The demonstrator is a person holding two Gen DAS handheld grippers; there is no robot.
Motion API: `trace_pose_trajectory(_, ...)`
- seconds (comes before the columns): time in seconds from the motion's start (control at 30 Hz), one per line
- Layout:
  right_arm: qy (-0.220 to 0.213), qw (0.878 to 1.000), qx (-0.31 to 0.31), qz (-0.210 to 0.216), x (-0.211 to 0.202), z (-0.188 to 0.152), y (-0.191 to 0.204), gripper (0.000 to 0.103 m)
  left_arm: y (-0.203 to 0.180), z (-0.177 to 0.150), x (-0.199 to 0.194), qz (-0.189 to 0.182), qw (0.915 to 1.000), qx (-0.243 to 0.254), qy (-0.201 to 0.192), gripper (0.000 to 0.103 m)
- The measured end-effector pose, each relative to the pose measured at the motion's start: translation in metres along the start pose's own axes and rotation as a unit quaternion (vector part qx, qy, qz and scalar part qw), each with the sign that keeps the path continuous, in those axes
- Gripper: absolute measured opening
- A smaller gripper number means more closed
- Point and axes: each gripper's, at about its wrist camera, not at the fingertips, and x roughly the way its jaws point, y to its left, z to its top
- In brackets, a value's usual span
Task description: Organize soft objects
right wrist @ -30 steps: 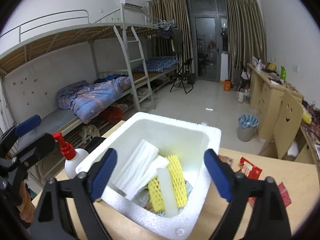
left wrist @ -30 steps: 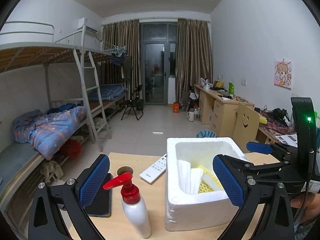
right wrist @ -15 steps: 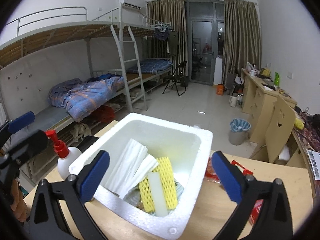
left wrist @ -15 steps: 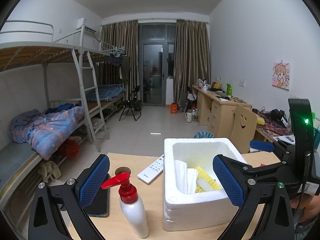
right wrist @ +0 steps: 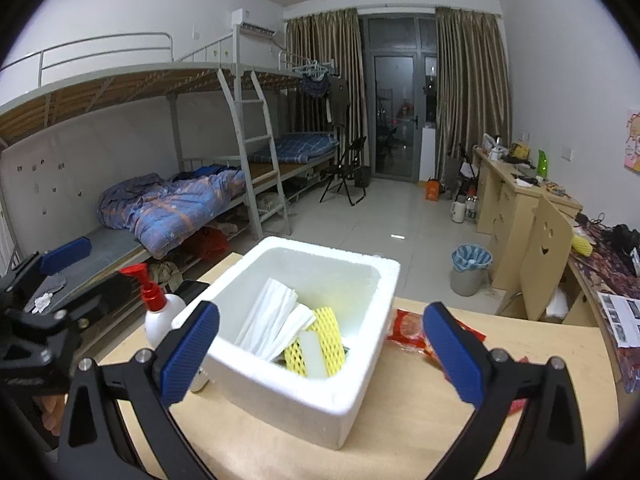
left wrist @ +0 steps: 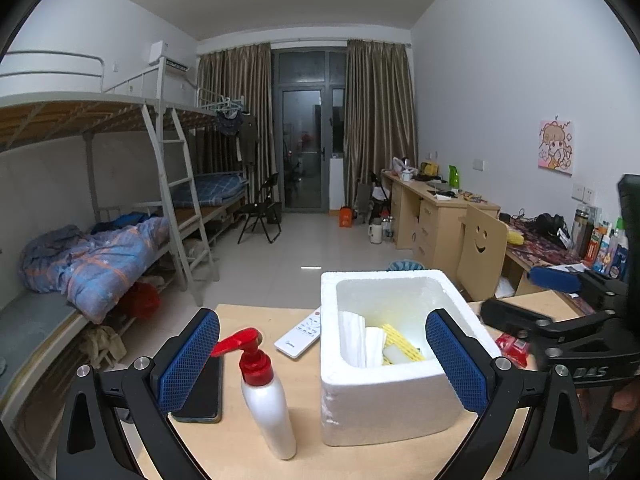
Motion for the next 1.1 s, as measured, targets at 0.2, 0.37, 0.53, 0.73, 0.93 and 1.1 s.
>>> trace_pose_trajectory(0.2,-0.015,1.000,0.018,-0.009,-0.033,-0.012,-0.004,0.103,-0.006,-0.005,-0.024,0.002,1.0000,0.001,-0.009,0.103)
trace_pose_trajectory(0.37,-0.027,0.999,0.021,-0.015,-0.053,-0.018,-0.001,0.103,-0.011,-0.005,-0.043,0.000,0.9999,0.002,-0.017,0.103)
trace_pose_trajectory(0.53,-0.035,0.999,0.024,-0.013,-0.069,-0.026,0.004,0.103,-0.015,-0.007,-0.059,-0.001,0.9997,0.000,-0.024,0.103)
trace_pose_trajectory(0.73,-0.048,0.998,0.028,-0.008,-0.093,-0.040,0.010,0.103,-0.022,-0.015,-0.082,-0.002,0.9996,0.006,-0.027,0.103)
trace_pose_trajectory(0.93,-0.074,0.997,0.030,-0.005,-0.118,-0.059,0.021,0.103,-0.022,-0.026,-0.104,-0.010,0.9994,-0.002,-0.034,0.103)
trace_pose_trajectory(1.1,-0.092,0.995,0.032,-0.009,-0.132,-0.076,0.028,0.103,-0.023,-0.044,-0.119,-0.009,0.9994,-0.007,-0.032,0.103)
